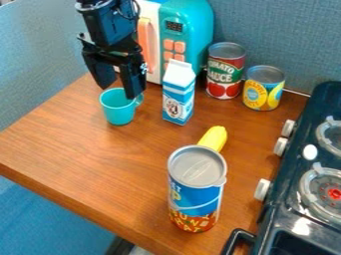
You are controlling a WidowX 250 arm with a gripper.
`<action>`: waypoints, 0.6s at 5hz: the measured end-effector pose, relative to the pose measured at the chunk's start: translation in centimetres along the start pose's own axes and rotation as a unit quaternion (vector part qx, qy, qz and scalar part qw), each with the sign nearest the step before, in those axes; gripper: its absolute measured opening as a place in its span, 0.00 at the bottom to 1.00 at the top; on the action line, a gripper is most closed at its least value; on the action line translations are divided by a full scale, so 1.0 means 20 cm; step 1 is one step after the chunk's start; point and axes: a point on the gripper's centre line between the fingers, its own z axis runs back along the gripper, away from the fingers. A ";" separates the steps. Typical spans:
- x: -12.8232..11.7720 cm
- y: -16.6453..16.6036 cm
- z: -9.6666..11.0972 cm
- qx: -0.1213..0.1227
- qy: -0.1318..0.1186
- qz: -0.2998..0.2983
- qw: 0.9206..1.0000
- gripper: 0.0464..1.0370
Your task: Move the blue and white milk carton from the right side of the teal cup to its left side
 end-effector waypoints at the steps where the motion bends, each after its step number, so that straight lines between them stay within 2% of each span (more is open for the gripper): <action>1: -0.01 0.00 -0.04 -0.005 0.014 0.005 1.000 0.96; 2: 0.06 -0.02 -0.06 -0.019 -0.005 0.038 0.999 0.96; 3: 0.17 -0.08 -0.10 -0.017 -0.008 0.040 0.999 0.96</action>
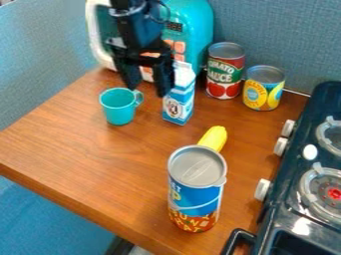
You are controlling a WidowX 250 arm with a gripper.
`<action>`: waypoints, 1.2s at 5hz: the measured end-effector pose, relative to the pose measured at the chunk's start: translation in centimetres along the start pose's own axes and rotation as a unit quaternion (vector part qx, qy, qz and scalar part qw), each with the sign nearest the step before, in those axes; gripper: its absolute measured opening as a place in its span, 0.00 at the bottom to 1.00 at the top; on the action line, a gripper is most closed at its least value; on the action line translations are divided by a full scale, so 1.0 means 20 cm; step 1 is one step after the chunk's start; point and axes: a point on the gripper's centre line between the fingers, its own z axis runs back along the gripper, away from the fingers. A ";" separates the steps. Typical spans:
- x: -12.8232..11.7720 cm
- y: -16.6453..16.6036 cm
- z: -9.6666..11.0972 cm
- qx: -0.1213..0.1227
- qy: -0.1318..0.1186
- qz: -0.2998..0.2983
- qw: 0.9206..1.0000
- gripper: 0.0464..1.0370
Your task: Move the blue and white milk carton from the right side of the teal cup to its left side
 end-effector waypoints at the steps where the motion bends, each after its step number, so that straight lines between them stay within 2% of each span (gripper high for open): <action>1: 0.09 -0.04 0.01 -0.002 -0.001 0.000 1.000 0.96; 2: 0.15 -0.07 0.02 0.015 0.014 0.004 1.000 0.96; 4: 0.23 -0.07 0.04 0.078 0.026 0.022 0.996 0.96; 5: 0.26 -0.07 0.07 0.082 0.027 0.026 0.996 0.96; 6: 0.29 -0.07 0.04 0.074 0.039 0.018 0.996 0.96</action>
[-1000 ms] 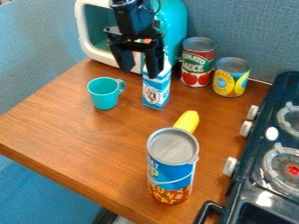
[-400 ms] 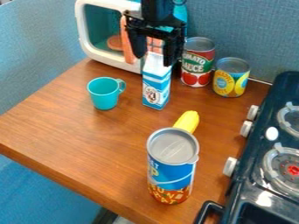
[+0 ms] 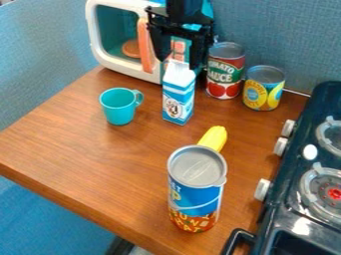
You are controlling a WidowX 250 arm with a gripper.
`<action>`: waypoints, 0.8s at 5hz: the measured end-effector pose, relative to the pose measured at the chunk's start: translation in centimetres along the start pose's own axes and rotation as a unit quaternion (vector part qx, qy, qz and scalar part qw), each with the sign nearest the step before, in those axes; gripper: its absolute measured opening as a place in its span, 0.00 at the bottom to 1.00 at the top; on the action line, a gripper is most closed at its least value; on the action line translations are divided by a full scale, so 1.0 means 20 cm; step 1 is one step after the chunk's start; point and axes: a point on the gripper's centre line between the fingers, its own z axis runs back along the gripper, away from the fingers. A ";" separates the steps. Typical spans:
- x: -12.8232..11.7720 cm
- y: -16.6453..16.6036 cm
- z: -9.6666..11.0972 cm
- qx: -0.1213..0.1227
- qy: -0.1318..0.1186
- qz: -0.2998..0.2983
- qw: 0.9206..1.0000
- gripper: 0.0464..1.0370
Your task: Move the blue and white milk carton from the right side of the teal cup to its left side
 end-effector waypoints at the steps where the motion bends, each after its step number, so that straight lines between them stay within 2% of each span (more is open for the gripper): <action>1: 0.04 0.02 0.01 -0.005 -0.003 -0.004 1.000 0.96; 3: 0.07 0.09 -0.04 0.028 0.016 0.009 0.999 0.96; 4: 0.07 0.11 -0.04 0.043 0.017 0.015 0.999 0.96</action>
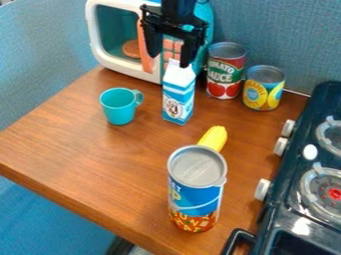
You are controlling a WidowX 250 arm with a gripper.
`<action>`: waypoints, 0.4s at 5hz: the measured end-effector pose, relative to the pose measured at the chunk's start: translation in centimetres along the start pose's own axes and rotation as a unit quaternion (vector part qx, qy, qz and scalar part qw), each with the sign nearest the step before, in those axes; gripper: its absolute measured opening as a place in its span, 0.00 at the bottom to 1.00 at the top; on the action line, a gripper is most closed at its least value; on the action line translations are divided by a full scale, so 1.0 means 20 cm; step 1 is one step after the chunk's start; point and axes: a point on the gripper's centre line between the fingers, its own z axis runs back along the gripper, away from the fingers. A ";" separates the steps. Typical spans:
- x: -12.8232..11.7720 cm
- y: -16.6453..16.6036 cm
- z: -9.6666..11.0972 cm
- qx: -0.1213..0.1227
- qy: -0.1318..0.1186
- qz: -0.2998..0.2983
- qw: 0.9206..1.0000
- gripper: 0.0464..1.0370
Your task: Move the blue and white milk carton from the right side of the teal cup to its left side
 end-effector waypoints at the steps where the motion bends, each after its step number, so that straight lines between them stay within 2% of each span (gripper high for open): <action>1: 0.01 -0.01 0.00 -0.007 -0.008 -0.003 1.000 0.96; 2: 0.02 -0.02 0.00 -0.013 -0.013 -0.001 1.000 0.96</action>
